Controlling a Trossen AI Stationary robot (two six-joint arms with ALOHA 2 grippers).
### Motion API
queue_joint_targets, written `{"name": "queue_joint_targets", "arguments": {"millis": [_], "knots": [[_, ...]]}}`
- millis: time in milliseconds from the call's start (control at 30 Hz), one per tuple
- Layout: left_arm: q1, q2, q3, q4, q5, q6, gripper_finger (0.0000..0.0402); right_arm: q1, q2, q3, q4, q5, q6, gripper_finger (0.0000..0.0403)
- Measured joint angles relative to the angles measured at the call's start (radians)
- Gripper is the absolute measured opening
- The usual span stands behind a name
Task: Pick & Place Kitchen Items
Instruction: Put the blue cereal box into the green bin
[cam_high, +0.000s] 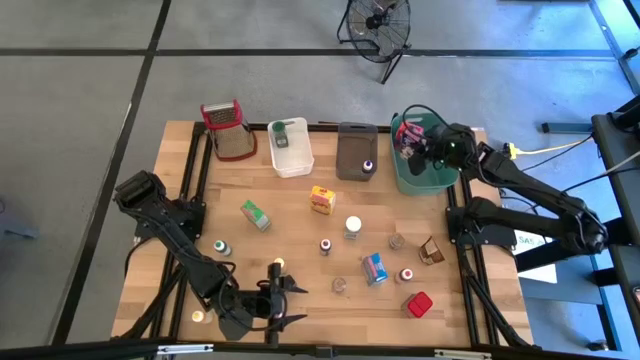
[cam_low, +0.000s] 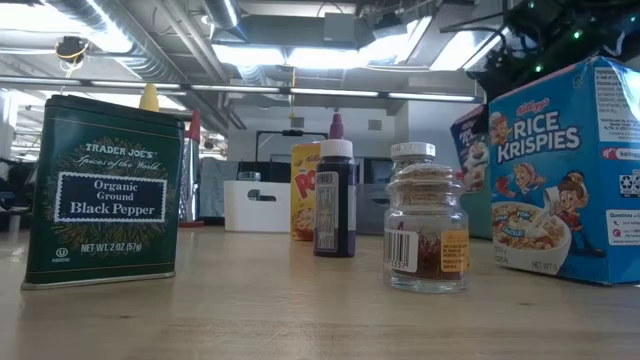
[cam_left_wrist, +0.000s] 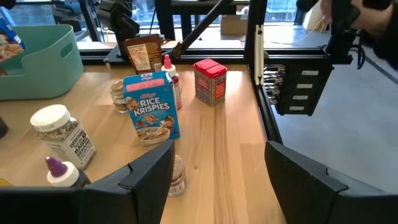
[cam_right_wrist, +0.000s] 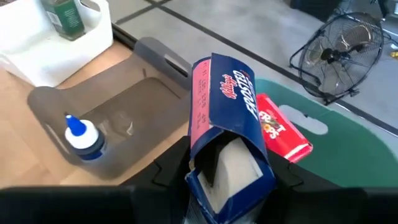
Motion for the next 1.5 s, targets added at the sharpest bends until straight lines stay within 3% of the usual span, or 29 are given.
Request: {"name": "queue_joint_targets", "arguments": {"millis": [167,500,1033,1500], "knots": [[0.000,0.000,0.000,0.000,0.000,-0.008,0.0245,-0.047,0.002,-0.077,0.116,-0.048,-0.013,0.0134],[0.004,0.000,0.000,-0.004,0.000,0.003,0.0245,-0.091,0.039,-0.154,0.243,-0.044,-0.039,0.0134],[0.007,0.000,0.000,-0.004,0.000,0.003,0.0245,-0.099,0.252,-0.168,0.365,-0.044,-0.038,0.0134],[0.007,0.000,0.000,-0.004,0.000,-0.008,0.0245,-0.099,0.274,-0.168,0.401,0.001,-0.012,0.0138]]}}
